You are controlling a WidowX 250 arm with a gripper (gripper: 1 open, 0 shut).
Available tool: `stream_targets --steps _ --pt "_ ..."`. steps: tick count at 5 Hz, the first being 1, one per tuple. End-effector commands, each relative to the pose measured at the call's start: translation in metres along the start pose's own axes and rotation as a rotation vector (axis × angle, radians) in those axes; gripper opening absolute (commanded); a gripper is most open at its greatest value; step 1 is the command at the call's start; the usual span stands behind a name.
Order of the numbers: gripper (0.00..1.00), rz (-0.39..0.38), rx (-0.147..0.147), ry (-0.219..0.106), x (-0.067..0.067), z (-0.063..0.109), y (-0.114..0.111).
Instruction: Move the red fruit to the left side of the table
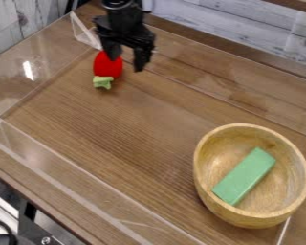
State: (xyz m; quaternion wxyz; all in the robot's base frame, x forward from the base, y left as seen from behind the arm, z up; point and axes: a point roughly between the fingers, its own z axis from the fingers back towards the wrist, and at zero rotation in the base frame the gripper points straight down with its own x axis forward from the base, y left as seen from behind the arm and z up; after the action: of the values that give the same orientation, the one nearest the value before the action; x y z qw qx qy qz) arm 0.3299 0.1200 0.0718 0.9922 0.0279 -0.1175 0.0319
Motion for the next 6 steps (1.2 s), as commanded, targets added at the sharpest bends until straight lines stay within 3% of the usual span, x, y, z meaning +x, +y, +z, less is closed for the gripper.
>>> stream_targets --steps 1,4,6 --pt "1.0 0.055 0.042 -0.053 0.01 0.021 0.009" --pt "1.0 0.232 0.097 0.019 0.011 -0.02 0.042" --pt "1.0 0.238 0.074 0.055 0.023 -0.032 0.032"
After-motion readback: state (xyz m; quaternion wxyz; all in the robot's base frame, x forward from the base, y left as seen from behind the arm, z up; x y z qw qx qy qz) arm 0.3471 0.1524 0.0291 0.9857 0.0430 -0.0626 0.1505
